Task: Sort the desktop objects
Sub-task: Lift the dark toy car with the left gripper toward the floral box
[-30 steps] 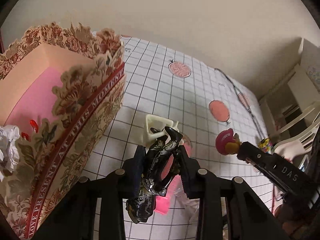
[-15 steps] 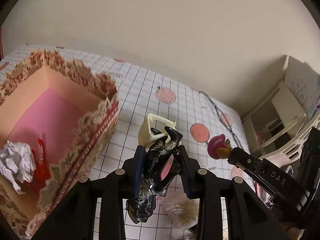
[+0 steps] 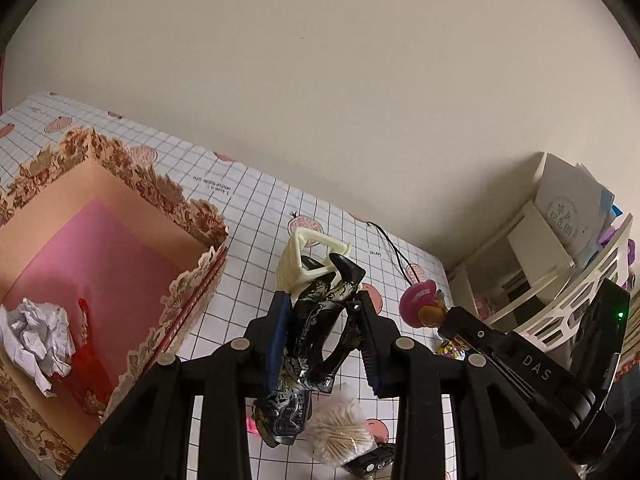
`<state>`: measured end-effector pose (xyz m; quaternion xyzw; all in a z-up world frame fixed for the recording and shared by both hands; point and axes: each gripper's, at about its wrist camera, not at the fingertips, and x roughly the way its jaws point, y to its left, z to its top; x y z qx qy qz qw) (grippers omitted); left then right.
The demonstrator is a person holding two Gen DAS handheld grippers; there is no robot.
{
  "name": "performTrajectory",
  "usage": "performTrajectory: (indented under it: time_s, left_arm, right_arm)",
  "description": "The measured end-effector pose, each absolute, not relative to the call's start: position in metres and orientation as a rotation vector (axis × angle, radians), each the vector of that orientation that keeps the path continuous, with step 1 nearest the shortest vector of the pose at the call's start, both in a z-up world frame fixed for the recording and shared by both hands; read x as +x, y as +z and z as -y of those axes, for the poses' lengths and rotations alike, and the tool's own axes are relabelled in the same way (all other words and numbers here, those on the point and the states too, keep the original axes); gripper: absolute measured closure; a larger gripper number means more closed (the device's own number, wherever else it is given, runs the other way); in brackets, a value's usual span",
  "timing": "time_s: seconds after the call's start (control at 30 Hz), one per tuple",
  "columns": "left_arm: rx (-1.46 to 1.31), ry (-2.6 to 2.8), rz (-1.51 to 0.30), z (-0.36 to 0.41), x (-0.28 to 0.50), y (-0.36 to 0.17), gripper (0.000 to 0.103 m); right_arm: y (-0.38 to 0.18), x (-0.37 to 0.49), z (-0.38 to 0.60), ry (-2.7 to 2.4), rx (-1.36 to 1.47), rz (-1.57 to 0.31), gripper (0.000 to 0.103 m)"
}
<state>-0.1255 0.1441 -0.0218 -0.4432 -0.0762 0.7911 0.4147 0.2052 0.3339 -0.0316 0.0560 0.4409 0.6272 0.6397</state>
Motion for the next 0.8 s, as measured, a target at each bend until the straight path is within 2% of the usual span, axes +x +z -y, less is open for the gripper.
performTrajectory:
  time_s: [0.4, 0.8]
  left_arm:
    - [-1.408, 1.899, 0.06, -0.178, -0.126, -0.11, 0.068]
    - [-1.467, 1.92, -0.105, -0.182, -0.12, -0.127, 0.069]
  right_arm:
    - [-0.054, 0.201, -0.345, 1.412, 0.076, -1.058, 0.057]
    - [-0.074, 0.2, -0.35, 1.387, 0.045, -1.104, 0.057]
